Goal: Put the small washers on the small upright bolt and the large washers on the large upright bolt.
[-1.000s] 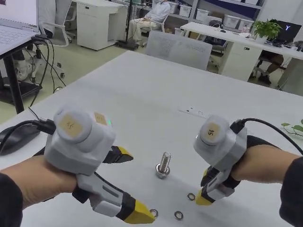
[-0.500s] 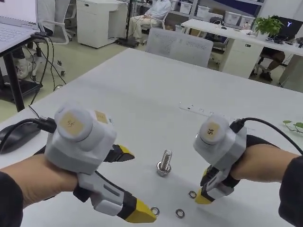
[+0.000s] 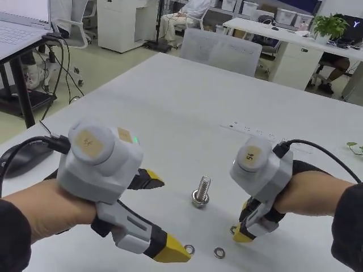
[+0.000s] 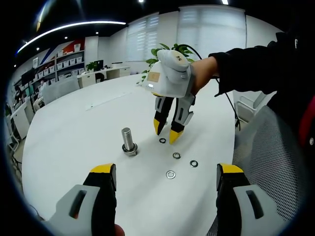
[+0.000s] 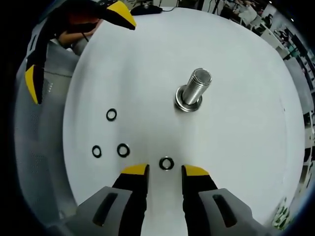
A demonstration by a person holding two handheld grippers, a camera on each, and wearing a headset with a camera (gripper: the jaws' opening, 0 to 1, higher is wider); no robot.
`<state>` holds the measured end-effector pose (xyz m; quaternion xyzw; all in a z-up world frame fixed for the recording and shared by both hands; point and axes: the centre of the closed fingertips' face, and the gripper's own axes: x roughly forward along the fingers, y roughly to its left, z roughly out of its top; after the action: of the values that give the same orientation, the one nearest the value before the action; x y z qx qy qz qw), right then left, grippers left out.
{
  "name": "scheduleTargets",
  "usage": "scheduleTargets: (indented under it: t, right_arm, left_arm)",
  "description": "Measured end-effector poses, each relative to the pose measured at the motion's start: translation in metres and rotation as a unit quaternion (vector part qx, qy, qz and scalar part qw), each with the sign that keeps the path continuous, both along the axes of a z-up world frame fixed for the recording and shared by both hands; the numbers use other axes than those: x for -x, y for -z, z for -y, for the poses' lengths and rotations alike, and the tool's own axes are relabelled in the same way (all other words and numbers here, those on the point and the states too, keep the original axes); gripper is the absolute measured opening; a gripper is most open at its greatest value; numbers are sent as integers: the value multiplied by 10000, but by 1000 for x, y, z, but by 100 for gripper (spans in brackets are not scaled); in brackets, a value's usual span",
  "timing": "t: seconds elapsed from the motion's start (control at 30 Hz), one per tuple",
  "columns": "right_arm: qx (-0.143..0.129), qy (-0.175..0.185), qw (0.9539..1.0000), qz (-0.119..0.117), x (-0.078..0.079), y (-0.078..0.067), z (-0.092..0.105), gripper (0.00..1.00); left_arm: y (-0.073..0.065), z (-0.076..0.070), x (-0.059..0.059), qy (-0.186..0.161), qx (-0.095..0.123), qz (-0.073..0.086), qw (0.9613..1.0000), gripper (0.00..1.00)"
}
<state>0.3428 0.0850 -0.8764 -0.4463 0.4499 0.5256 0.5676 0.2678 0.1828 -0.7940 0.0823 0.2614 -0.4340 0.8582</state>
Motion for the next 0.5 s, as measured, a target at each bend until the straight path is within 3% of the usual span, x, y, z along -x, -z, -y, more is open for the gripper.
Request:
scheduleTargets:
  t: [0.5]
  right_arm:
    - [11, 16, 10000, -64, -2, 3, -1, 27]
  left_arm:
    - [2, 1, 1, 12, -5, -33, 10000, 83]
